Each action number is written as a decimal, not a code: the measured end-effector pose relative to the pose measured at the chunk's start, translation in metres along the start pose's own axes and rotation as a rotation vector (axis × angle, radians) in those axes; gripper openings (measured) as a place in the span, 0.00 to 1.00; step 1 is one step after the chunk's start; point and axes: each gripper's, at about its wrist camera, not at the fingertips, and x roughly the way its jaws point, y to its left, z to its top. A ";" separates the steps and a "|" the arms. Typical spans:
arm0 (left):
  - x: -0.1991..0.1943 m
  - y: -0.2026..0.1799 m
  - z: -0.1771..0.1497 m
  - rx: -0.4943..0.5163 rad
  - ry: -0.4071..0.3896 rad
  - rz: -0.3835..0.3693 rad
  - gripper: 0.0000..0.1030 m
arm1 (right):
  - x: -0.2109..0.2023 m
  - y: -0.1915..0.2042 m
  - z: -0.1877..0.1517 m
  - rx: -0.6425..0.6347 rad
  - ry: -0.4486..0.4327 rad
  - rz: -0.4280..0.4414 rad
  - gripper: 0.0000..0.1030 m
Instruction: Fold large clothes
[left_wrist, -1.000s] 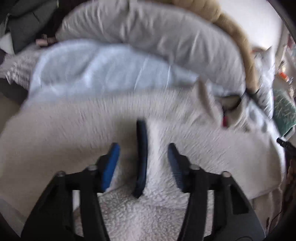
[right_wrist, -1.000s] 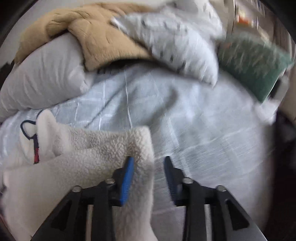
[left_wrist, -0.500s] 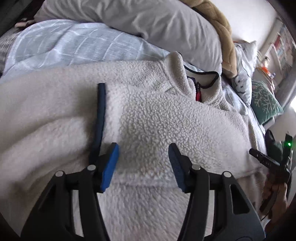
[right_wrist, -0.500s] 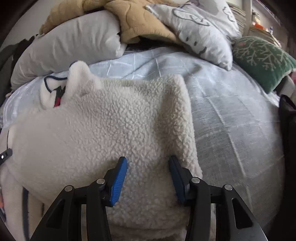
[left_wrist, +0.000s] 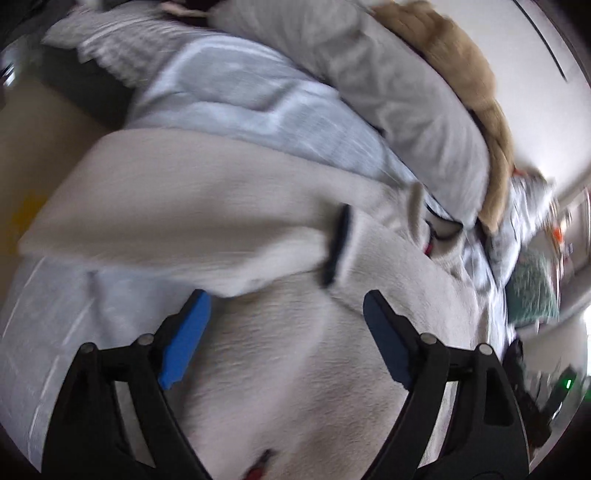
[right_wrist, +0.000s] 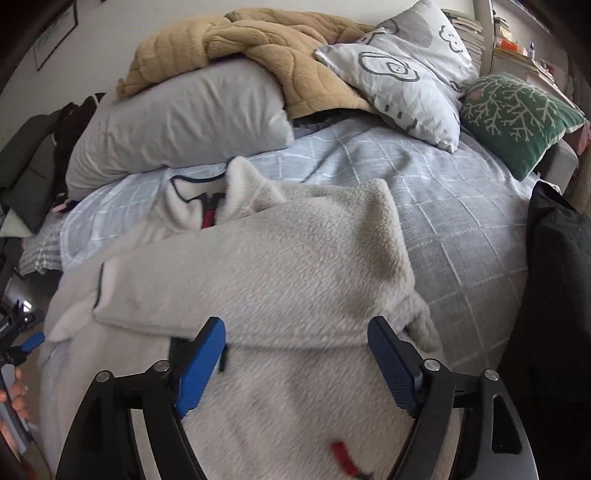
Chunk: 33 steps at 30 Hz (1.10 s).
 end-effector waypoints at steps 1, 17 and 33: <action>-0.001 0.014 0.001 -0.042 -0.004 0.004 0.83 | -0.002 0.002 -0.003 0.000 0.004 0.001 0.80; 0.031 0.178 0.016 -0.646 -0.132 -0.025 0.43 | 0.019 0.005 -0.025 0.016 0.083 0.036 0.80; -0.066 0.045 0.067 -0.114 -0.565 -0.174 0.12 | 0.007 -0.024 -0.019 0.096 0.034 0.064 0.80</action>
